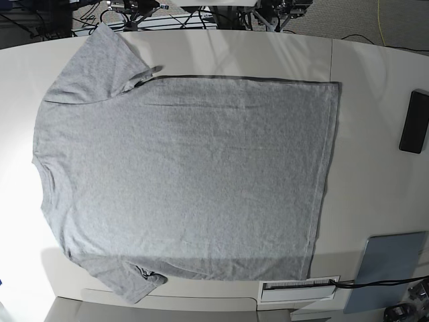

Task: Fold the T-shirt properly
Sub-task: 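Move both grippers from rest toward the grey T-shirt's side edge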

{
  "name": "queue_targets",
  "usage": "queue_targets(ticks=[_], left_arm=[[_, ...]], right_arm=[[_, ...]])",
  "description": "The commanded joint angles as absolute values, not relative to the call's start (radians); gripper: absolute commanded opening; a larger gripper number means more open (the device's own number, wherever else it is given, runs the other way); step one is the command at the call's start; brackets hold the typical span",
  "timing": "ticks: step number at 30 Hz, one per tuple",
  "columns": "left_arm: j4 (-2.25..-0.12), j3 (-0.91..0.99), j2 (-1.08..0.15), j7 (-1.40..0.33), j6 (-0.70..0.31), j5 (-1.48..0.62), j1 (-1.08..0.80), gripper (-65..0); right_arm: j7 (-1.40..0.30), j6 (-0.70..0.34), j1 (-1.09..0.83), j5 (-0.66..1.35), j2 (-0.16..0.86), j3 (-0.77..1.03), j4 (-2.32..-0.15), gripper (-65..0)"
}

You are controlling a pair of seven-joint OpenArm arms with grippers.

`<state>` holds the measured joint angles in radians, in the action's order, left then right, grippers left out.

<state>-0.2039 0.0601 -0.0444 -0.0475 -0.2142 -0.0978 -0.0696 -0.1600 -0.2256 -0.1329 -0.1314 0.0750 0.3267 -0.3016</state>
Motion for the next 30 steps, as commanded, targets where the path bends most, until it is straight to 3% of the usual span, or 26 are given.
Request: queue_targets(ticks=[1,20,25,30], left_arm=[[-0.208,0.062,-0.046,-0.044,-0.222,-0.099,-0.072,-48.6],[-0.226,0.062,-0.051,-0.047,-0.222,-0.100,-0.083,-48.6],[-0.366,0.062,-0.068,-0.094,-0.222,-0.100,-0.158,-48.6],[-0.548,0.061,-0.102,-0.216,-0.246,-0.126,-0.256,-48.6]], right_arm=[[-0.160,-0.228,-0.136,-0.133,0.083,0.326,-0.307,-50.4],[-0.160,-0.228,-0.145,-0.131,0.084,0.326,-0.308,-50.4],[-0.150,-0.228,-0.210,-0.128,0.103,0.326,-0.325,-50.4],[-0.194,-0.245,-0.336,-0.112,0.124,0.321,-0.488,-50.4]])
